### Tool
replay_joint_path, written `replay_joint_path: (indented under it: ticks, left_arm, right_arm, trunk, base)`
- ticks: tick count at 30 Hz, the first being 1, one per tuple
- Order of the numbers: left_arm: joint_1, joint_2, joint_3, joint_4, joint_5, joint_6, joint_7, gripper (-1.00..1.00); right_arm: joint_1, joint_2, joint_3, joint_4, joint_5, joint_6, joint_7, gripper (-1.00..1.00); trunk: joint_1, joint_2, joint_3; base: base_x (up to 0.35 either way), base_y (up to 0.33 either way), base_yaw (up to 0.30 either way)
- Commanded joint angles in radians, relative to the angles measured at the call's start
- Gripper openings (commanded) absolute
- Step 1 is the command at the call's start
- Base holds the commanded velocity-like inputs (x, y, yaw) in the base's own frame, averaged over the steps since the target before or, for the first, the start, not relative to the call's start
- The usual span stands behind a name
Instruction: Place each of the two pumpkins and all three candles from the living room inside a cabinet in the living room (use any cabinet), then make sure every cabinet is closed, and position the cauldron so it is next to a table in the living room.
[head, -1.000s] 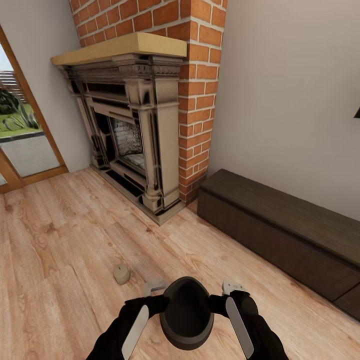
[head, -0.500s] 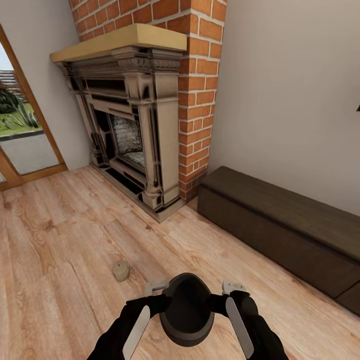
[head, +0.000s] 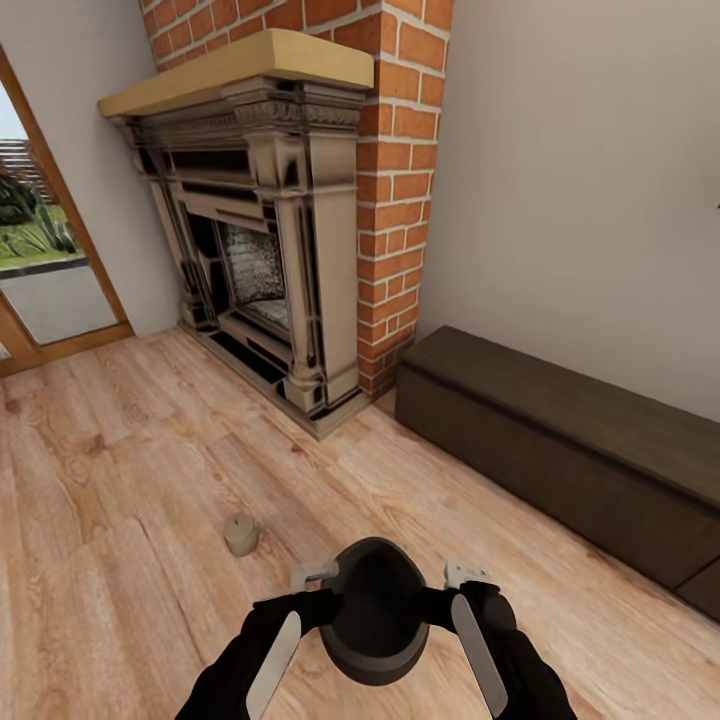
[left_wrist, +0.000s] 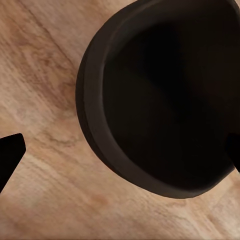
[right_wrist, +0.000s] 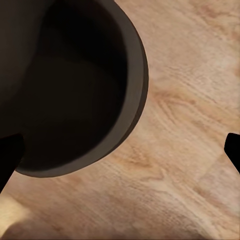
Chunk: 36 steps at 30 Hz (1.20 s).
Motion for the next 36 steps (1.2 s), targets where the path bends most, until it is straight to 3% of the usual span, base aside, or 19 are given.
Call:
replay_joint_path:
  ticks: [1, 10, 16, 23, 36]
  left_arm:
    - [0.000, 0.000, -0.002, -0.001, 0.010, 0.003, 0.009, 1.00]
    - [0.000, 0.000, -0.001, -0.001, 0.010, 0.003, 0.007, 1.00]
    - [0.000, 0.000, -0.001, -0.001, 0.010, 0.003, 0.002, 1.00]
    - [0.000, 0.000, -0.001, -0.003, 0.009, 0.003, -0.054, 1.00]
    - [0.000, 0.000, -0.001, -0.003, 0.009, 0.001, -0.057, 1.00]
  right_arm:
    - [-0.001, 0.000, 0.001, -0.001, -0.010, 0.002, -0.010, 1.00]
    - [-0.001, 0.000, 0.001, -0.001, -0.010, 0.002, -0.010, 1.00]
    - [-0.001, -0.001, 0.001, -0.001, -0.010, 0.002, -0.010, 1.00]
    - [-0.001, 0.000, 0.001, -0.001, -0.010, 0.002, -0.010, 1.00]
    - [-0.001, 0.000, 0.001, -0.001, -0.011, 0.001, -0.010, 1.00]
  trunk:
    - [0.004, -0.008, -0.004]
    - [0.038, -0.071, -0.032]
    - [0.038, -0.071, -0.032]
    - [0.038, -0.071, -0.032]
    - [0.038, -0.071, -0.032]
  base:
    - [0.000, 0.000, 0.000]
    - [0.000, 0.000, 0.000]
    - [0.000, 0.000, 0.000]
    - [0.111, 0.000, 0.000]
    - [0.084, 0.028, 0.000]
